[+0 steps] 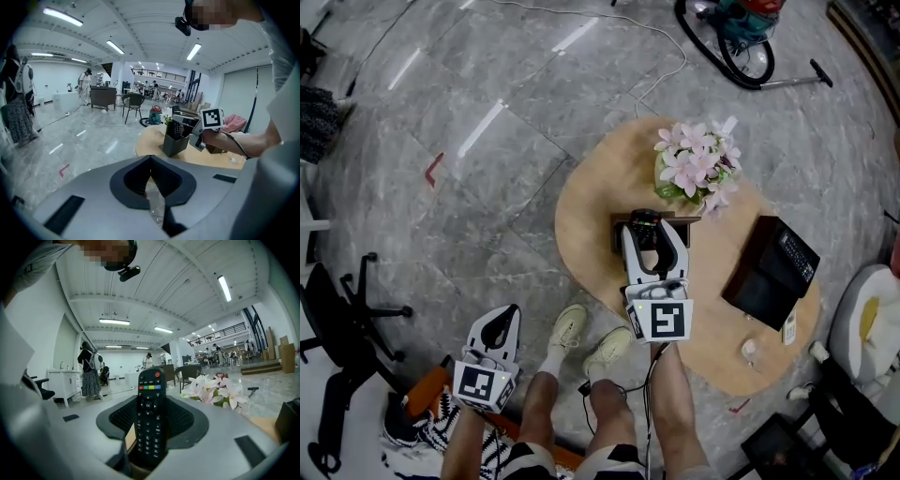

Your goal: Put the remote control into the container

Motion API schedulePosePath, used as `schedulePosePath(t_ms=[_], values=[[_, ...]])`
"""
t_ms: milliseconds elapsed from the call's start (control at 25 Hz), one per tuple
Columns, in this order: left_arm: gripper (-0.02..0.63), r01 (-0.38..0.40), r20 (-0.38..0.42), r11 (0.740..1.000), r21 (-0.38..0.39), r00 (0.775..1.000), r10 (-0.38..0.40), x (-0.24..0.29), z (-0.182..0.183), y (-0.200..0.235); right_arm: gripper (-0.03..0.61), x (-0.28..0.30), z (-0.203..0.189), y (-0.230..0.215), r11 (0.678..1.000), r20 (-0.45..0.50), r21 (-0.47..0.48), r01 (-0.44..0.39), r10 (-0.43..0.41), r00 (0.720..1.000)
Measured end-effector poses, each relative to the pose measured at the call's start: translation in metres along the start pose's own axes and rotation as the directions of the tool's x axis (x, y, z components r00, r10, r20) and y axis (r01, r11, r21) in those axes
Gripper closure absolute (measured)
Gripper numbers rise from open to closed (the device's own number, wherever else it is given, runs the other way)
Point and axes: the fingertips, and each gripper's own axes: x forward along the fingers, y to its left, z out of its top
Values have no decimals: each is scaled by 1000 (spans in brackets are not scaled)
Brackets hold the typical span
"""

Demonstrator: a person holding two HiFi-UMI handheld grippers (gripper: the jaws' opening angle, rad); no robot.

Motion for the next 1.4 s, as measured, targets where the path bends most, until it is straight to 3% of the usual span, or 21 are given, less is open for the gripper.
schedulePosePath(t_ms=[680,1040,1120,1400], values=[[607,6,1,1000,-12,1000,-6,3,0,-6,382,-3,-8,-3,1000,-28,-10,14,-14,1000],[606,20,40,1000,8,999,-21,1,26,-11,384,-12,10,-1,1000,-45,12,3,-2,999],[606,24,52,1000,14,998,-25,0,35,-12,436,-16,17,-1,1000,-43,10,13,-13,999],[606,43,91,998,41,995,-47,-8,68,-20,502,-34,46,1,999,-38,5,44,-44,998]])
